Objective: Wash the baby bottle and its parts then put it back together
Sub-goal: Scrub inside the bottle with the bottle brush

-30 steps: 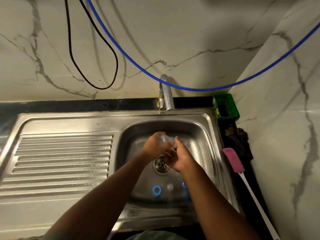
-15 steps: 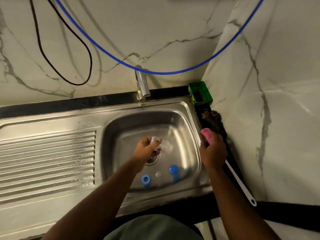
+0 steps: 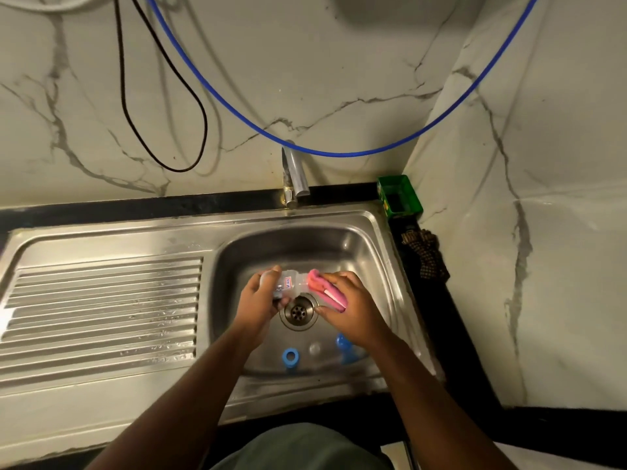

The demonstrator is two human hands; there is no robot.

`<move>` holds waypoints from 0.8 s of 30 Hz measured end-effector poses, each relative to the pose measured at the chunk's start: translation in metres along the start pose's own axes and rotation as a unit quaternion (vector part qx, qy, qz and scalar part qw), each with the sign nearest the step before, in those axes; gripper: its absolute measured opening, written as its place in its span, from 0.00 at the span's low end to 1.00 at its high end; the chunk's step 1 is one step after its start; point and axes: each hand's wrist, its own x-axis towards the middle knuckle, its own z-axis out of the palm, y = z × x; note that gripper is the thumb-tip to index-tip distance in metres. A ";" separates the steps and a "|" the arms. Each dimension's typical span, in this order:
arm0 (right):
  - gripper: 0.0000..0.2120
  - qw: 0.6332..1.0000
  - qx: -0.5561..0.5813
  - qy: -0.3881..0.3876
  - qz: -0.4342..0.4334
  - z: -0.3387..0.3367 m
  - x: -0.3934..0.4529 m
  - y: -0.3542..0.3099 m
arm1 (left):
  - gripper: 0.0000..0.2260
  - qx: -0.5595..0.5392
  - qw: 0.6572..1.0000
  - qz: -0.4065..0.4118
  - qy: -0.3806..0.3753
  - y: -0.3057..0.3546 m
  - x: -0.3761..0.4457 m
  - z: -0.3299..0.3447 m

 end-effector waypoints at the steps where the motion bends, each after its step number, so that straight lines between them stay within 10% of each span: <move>1: 0.25 1.000 -0.025 -0.001 -0.003 0.004 0.003 0.001 | 0.18 0.005 1.000 0.008 0.004 0.002 -0.001 -0.004; 9: 0.15 0.993 -0.080 -0.058 -0.070 0.009 0.021 -0.009 | 0.12 0.017 0.997 0.068 -0.023 0.017 -0.009 -0.011; 13: 0.15 0.998 0.000 0.031 0.061 0.010 0.034 -0.014 | 0.12 0.034 0.994 0.101 -0.028 0.025 -0.006 -0.013; 24: 0.07 0.986 0.042 -0.030 0.158 0.028 0.051 -0.008 | 0.18 0.133 0.979 0.127 -0.086 0.026 0.006 -0.031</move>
